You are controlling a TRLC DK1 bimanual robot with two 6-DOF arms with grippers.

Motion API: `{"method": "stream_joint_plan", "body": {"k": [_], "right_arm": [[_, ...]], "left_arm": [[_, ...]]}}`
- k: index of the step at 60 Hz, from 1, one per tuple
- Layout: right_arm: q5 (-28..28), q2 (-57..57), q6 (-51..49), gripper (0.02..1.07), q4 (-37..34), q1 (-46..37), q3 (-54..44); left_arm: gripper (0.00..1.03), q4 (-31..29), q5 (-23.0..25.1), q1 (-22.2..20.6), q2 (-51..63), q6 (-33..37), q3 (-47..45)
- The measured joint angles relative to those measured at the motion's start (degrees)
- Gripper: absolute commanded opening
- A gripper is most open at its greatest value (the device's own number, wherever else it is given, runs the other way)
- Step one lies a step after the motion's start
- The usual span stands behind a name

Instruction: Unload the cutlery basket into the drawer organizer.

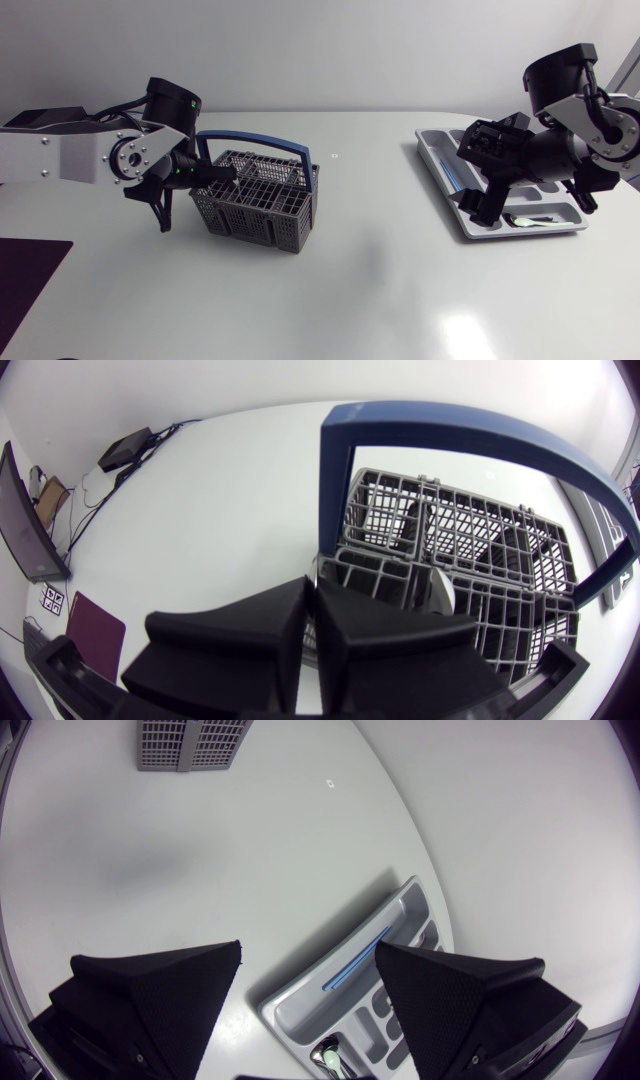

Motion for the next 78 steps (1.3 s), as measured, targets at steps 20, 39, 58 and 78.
{"method": "stream_joint_plan", "body": {"k": [20,39,58,78], "right_arm": [[0.0,0.0,0.0,0.98,0.0,0.1,0.0],[0.1,0.0,0.2,0.98,0.0,0.7,-0.7],[0.2,-0.4,0.2,0.98,0.0,0.9,-0.9],[0.7,-1.2,1.4,0.98,0.0,2.2,-1.0]], "left_arm": [[0.04,1.1,-1.7,-1.2,0.0,0.3,-0.1],[0.04,2.6,-4.4,-2.1,-4.3,4.4,-1.2],[0.04,2.6,-5.5,-2.1,-7.8,5.9,-2.1],[0.04,3.0,-6.0,-2.5,-14.1,6.3,-4.8]]}}
